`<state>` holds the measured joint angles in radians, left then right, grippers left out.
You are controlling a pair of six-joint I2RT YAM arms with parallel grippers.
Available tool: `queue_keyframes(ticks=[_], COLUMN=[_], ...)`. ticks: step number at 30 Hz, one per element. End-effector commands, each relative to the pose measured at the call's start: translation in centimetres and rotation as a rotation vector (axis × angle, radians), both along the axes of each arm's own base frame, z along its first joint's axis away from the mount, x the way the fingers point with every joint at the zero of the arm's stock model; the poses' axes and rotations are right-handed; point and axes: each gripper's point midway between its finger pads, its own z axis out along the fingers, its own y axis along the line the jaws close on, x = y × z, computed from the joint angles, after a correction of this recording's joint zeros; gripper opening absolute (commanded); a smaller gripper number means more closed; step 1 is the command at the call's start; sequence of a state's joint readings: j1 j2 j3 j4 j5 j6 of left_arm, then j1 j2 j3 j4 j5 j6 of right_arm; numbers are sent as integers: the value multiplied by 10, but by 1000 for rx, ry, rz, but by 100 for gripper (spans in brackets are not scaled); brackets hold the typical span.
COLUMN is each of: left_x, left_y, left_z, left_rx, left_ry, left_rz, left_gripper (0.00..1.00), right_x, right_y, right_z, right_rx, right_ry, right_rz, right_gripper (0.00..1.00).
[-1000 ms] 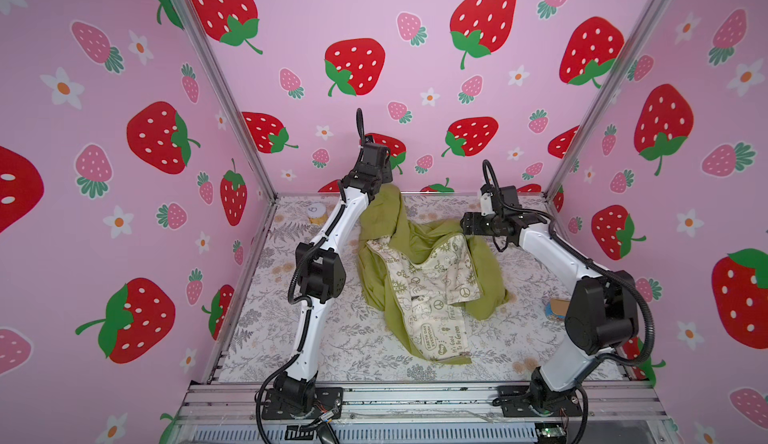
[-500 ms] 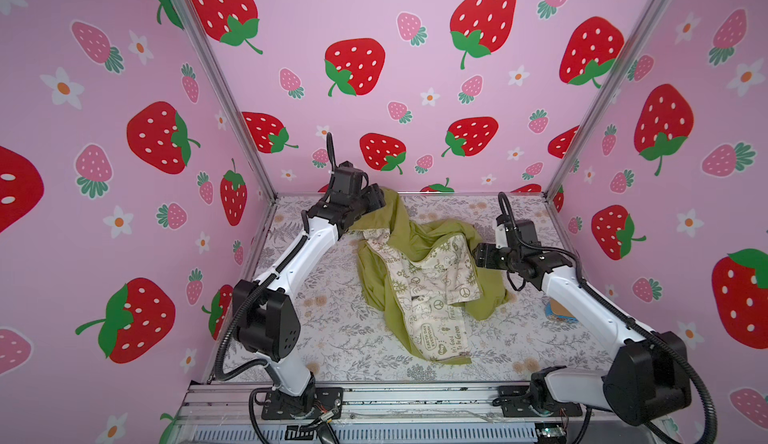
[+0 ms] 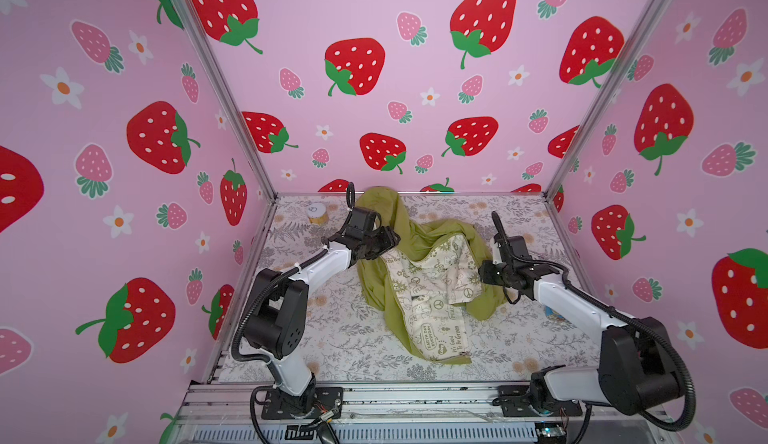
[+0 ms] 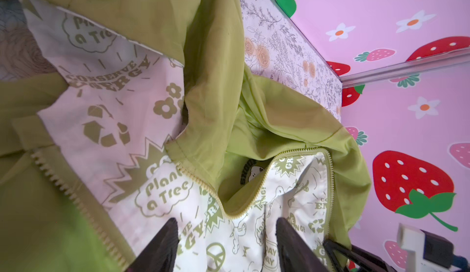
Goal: Zip up the jacket
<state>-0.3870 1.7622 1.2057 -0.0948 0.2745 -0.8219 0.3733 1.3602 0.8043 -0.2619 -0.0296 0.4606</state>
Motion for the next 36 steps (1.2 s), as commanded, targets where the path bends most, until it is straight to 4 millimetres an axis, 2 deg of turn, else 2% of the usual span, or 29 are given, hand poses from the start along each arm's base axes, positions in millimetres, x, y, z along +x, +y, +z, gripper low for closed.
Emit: queue_keyframes(ticks=[1, 2, 6, 8, 10, 14, 19, 21, 22, 25, 30, 36], left_x=[21, 24, 34, 38, 42, 51, 62, 66, 67, 72, 78, 84], left_y=[-3, -5, -6, -5, -2, 3, 6, 8, 8, 13, 24, 41], left_z=[-5, -10, -25, -29, -33, -40, -44, -44, -44, -39, -26, -6], left_rx=[-25, -33, -39, -36, -31, -33, -46, -52, -53, -51, -46, -55], left_ry=[-13, -7, 19, 24, 26, 33, 39, 42, 40, 28, 4, -28], left_rz=[22, 21, 27, 34, 43, 55, 50, 49, 47, 47, 54, 80], left_gripper=[61, 62, 63, 63, 60, 41, 13, 2, 0, 0, 0, 0], right_x=[19, 20, 20, 18, 15, 12, 19, 24, 27, 37, 61, 99], right_y=[1, 2, 2, -1, -5, -15, -13, -12, -11, -14, -30, -56], right_z=[28, 34, 46, 48, 48, 39, 29, 25, 24, 26, 49, 93], right_rx=[5, 8, 13, 13, 15, 4, 17, 14, 9, -9, -60, -152], right_ry=[-78, -87, -107, -110, -113, -96, -80, -72, -70, -75, -112, -182], right_rz=[-12, -6, 1, -11, -23, -53, -49, -46, -44, -53, -96, -153], right_gripper=[19, 23, 49, 56, 60, 61, 53, 41, 36, 21, 1, 0])
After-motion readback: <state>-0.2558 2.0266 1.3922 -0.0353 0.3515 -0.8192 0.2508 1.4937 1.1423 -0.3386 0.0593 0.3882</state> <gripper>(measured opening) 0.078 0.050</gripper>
